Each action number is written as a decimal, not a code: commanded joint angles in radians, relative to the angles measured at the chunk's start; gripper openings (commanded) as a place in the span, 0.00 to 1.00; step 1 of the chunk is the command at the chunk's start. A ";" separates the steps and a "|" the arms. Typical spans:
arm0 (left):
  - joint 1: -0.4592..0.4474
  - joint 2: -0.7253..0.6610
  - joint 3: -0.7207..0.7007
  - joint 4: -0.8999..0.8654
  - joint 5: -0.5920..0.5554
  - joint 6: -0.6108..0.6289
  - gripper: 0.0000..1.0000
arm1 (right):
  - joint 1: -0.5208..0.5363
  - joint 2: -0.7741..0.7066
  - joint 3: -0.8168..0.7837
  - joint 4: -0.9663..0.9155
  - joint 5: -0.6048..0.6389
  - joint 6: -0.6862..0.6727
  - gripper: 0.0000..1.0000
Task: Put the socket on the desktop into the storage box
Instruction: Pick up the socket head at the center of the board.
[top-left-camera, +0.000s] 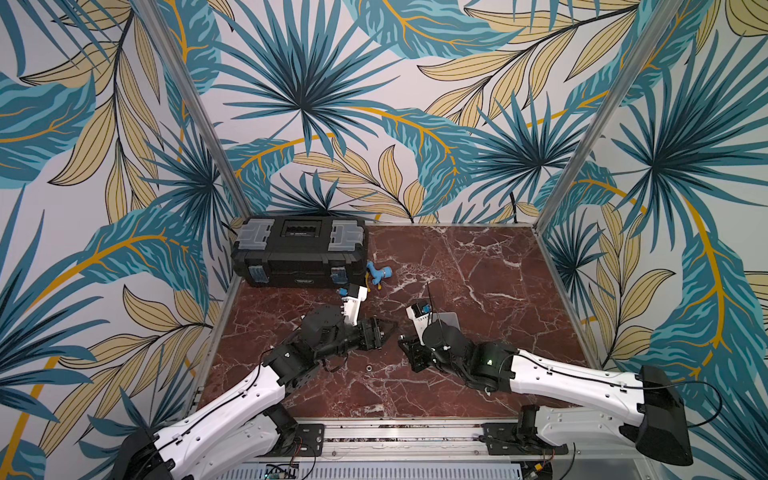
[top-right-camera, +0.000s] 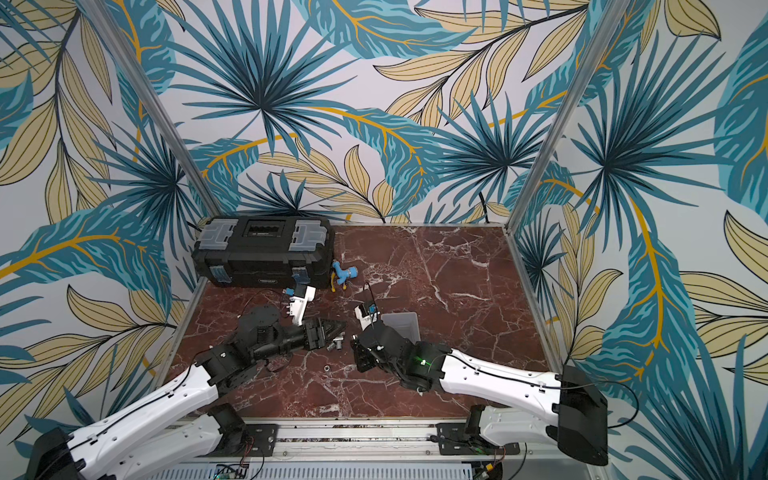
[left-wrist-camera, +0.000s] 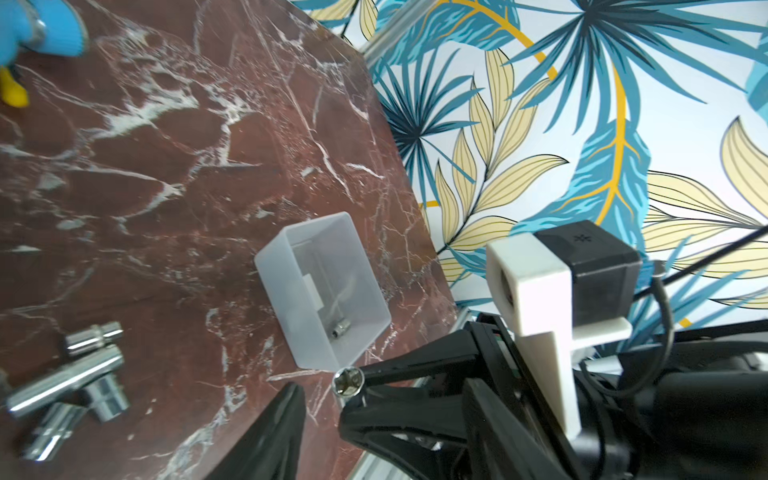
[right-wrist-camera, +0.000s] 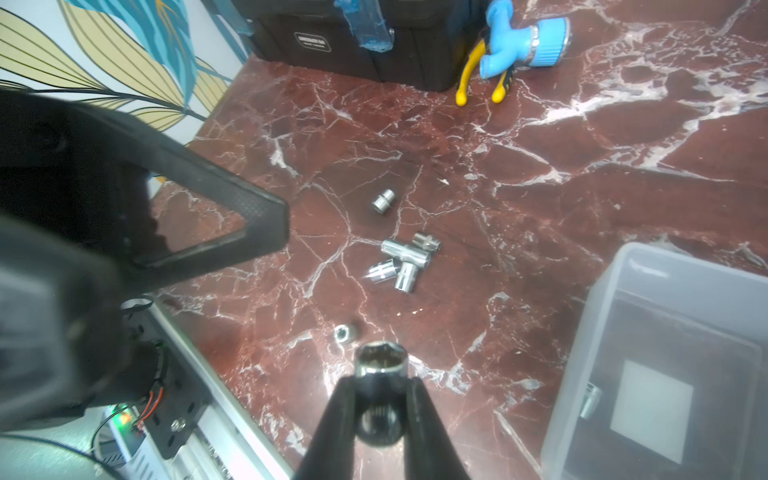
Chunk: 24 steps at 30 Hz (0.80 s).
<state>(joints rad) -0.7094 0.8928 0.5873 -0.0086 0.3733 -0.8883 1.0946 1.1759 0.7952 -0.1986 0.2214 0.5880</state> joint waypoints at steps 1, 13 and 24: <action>0.005 0.006 0.008 0.080 0.092 -0.051 0.66 | 0.002 -0.041 -0.022 0.054 -0.041 -0.024 0.00; 0.007 0.075 0.010 0.066 0.153 -0.061 0.65 | 0.001 -0.065 -0.001 0.048 -0.067 -0.062 0.00; 0.006 0.104 0.001 0.060 0.168 -0.065 0.59 | 0.002 -0.102 -0.024 0.062 -0.061 -0.051 0.00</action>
<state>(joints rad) -0.7086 0.9833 0.5873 0.0509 0.5201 -0.9581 1.0946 1.0901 0.7925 -0.1661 0.1631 0.5419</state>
